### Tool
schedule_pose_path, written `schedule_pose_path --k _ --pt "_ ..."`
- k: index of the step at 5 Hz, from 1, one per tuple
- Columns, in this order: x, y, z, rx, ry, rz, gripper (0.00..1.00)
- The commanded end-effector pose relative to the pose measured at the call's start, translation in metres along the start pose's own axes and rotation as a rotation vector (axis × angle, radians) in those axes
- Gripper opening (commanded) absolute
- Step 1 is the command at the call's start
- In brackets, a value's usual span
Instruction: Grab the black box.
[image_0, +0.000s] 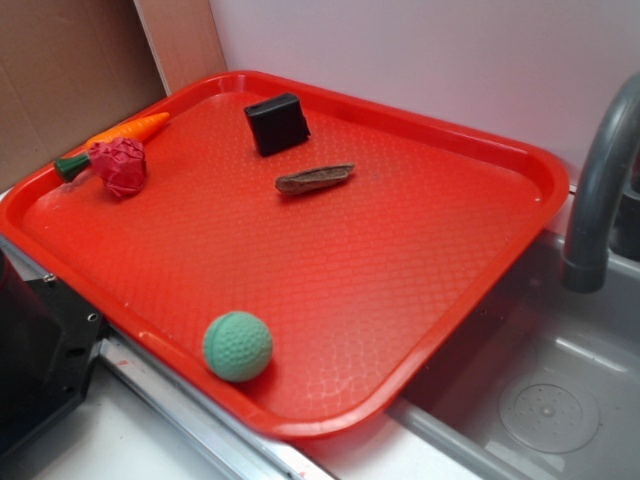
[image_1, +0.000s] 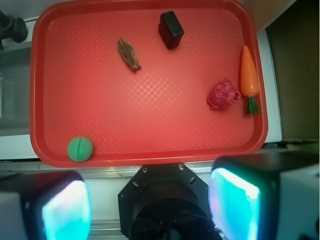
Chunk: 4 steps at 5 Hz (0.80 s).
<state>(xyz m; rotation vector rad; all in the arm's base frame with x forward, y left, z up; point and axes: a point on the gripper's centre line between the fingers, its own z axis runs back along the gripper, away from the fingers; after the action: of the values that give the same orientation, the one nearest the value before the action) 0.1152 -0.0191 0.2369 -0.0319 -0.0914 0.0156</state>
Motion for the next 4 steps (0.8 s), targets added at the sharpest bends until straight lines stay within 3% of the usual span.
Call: schedule_pose_path --k 1,2,3,4 --pt "0.000 0.000 0.000 0.000 0.000 0.000 1.00" --pt "0.047 0.031 -0.035 0.096 0.011 -0.072 1.00" --pt "0.081 0.050 -0.059 0.133 0.032 -0.098 1.00" --pt "0.116 0.072 -0.090 0.158 -0.006 -0.145 1.00"
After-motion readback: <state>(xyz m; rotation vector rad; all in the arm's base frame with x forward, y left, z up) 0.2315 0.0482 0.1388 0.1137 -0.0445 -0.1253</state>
